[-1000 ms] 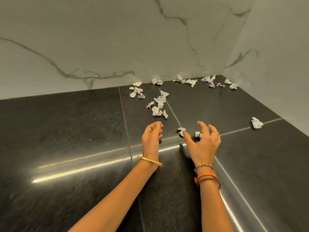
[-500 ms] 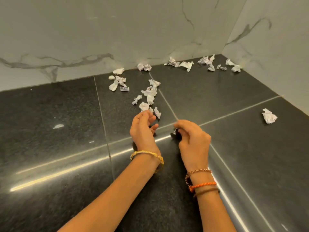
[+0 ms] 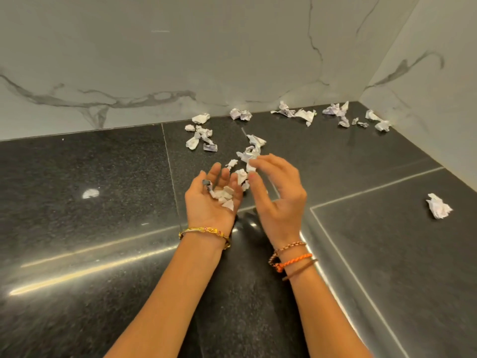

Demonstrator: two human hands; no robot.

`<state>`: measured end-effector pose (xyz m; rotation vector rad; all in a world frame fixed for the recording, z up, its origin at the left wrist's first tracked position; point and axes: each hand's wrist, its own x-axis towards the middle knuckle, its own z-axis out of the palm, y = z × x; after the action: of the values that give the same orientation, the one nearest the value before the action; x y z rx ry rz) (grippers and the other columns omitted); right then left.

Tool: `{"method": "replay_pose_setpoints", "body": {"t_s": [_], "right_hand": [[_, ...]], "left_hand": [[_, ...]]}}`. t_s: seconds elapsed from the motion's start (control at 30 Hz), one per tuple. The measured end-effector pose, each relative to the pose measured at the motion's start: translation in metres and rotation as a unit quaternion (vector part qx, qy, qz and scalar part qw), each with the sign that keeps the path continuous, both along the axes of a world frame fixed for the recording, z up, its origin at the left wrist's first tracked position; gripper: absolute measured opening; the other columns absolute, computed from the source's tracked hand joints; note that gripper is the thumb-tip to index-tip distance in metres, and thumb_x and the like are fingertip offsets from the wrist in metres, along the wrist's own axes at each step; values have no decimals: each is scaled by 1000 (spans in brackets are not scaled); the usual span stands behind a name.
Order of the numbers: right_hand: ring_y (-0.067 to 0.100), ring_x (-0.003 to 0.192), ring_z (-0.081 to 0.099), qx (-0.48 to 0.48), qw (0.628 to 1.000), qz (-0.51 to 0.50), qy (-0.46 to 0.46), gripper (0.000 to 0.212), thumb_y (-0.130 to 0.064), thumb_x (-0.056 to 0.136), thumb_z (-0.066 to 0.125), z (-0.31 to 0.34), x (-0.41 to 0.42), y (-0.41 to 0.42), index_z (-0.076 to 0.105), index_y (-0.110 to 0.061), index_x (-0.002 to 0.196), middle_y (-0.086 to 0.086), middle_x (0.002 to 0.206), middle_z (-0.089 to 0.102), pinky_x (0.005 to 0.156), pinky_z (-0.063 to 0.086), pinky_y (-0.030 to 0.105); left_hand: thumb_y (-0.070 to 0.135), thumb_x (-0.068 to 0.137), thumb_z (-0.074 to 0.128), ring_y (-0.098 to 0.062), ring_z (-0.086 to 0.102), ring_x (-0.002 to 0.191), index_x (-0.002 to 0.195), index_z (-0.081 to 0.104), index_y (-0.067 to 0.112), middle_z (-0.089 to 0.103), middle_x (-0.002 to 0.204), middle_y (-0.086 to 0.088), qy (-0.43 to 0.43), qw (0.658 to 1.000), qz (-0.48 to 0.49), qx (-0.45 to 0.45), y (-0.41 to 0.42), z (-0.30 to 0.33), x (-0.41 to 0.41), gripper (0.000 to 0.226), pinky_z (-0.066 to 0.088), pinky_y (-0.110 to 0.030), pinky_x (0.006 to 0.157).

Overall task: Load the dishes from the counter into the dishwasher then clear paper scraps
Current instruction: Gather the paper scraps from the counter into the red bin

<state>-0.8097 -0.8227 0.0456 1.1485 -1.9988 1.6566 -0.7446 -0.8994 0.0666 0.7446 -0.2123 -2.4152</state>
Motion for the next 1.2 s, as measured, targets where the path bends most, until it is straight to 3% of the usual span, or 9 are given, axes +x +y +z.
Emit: {"method": "replay_pose_setpoints", "body": {"t_s": [0.17, 0.3, 0.53, 0.67, 0.73, 0.83, 0.9, 1.07, 1.2], "right_hand": [[16, 105, 55, 186, 982, 22, -1, 34, -32, 82, 57, -8, -17, 4, 65, -16, 111, 2, 111, 65, 90, 26, 0], [26, 102, 54, 342, 934, 23, 101, 48, -53, 79, 46, -14, -10, -23, 62, -23, 114, 6, 117, 57, 78, 38, 27], [23, 80, 55, 305, 946, 11, 111, 23, -29, 80, 69, -11, -13, -39, 63, -7, 78, 10, 86, 57, 57, 36, 26], [3, 58, 47, 186, 982, -1, 17, 26, -33, 74, 70, -7, -12, -36, 61, -12, 62, 1, 63, 56, 58, 35, 13], [1, 51, 43, 30, 989, 17, -143, 26, -27, 77, 70, 6, -7, -38, 60, -13, 58, -3, 55, 54, 55, 35, 11], [1, 39, 37, -217, 888, 90, -396, 31, -14, 87, 59, 30, -1, -48, 53, -14, 57, -9, 46, 49, 40, 31, 14], [0, 40, 37, -249, 862, 105, -429, 31, -15, 90, 55, 37, 2, -56, 52, -16, 59, -11, 48, 47, 39, 31, 13], [10, 67, 54, -62, 978, 141, -138, 18, -28, 82, 60, 14, 10, -65, 61, -14, 72, 1, 72, 57, 63, 45, 23], [12, 81, 52, 29, 992, 39, 120, 35, -40, 86, 50, 1, 11, -67, 68, -15, 70, -2, 76, 65, 74, 37, 31]], "left_hand": [[26, 96, 39, -10, 56, 41, 76, 58, 7, 56, 57, -3, 14, 998, 40, 38, -18, 3, 8, 32, 41, -11, 35], [26, 96, 40, -15, 62, 45, 78, 59, 3, 58, 67, -8, 51, 995, 59, 59, -29, 3, 14, 34, 45, -14, 36], [27, 96, 42, -37, 58, 88, 92, 58, -6, 62, 87, -26, 157, 977, 87, 112, -38, 0, 21, 37, 57, -30, 50], [27, 96, 39, -33, 60, 94, 89, 58, -4, 65, 83, -22, 158, 980, 81, 87, -37, -1, 19, 37, 53, -42, 85], [27, 97, 38, -30, 61, 91, 89, 58, -2, 66, 79, -20, 136, 984, 85, 83, -34, -4, 16, 36, 45, -46, 95], [32, 96, 37, -33, 60, 94, 89, 60, 1, 65, 91, -18, 102, 993, 23, 57, -29, -4, 12, 39, 43, -43, 94], [36, 96, 37, -34, 58, 103, 92, 61, 3, 64, 99, -17, 97, 994, -16, 47, -27, -5, 9, 41, 42, -44, 97], [36, 96, 36, -25, 70, 66, 91, 60, 4, 69, 77, -14, 88, 994, -69, 5, -25, -7, 4, 41, 57, -33, 60], [33, 96, 36, -19, 68, 68, 95, 60, 6, 65, 80, -8, 87, 994, -58, -13, -28, -11, 5, 36, 57, -29, 63]]}}
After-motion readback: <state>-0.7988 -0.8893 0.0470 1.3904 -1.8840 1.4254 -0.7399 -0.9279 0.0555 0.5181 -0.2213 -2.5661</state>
